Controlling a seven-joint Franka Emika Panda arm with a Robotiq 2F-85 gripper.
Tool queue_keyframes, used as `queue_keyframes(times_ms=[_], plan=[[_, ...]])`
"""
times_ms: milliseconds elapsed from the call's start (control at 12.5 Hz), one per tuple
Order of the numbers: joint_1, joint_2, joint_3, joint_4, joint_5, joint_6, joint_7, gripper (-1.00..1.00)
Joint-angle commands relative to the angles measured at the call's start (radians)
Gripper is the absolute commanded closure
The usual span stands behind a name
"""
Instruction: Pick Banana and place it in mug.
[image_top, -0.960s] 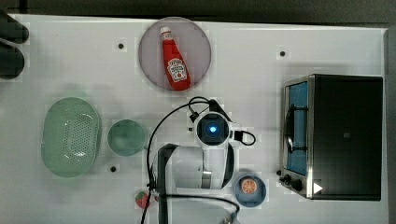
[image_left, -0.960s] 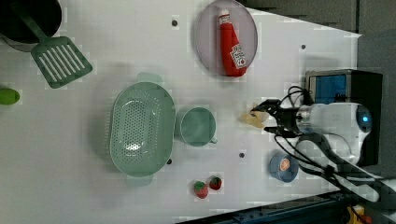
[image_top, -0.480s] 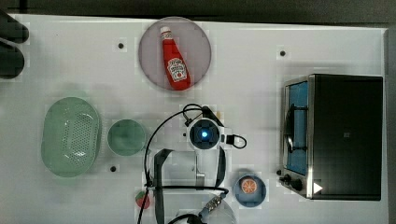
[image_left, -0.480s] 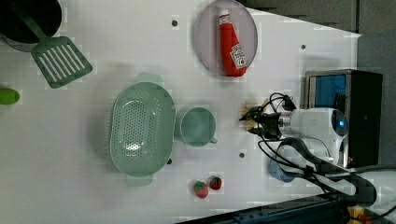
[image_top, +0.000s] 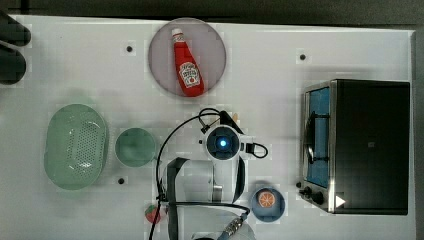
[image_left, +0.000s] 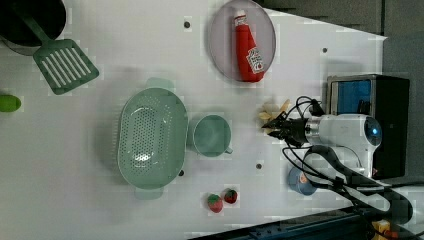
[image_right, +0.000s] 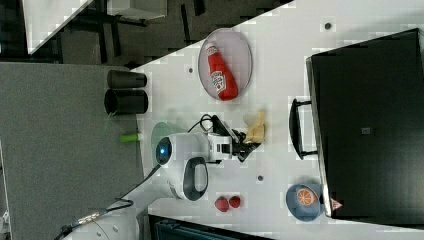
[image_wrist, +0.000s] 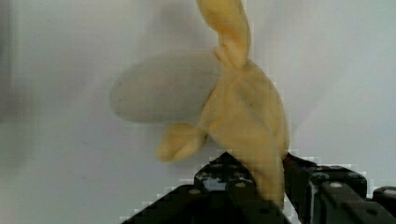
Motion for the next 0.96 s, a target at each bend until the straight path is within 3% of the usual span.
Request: queue_keyframes(times_ms=[80, 400, 640, 960], plan=[[-0.018, -0.170, -0.037, 0.025, 0.004, -0.117, -0.027, 0.46], [-0.019, -0.437, -0.066, 0.125, 0.003, -0.522, -0.028, 0.46], [-0.013, -0.540, -0.055, 0.203, 0.003, -0.764, -0.026, 0.46], [0.006, -0.612, 0.048, 0.226, 0.004, -0.801, 0.100, 0.46]])
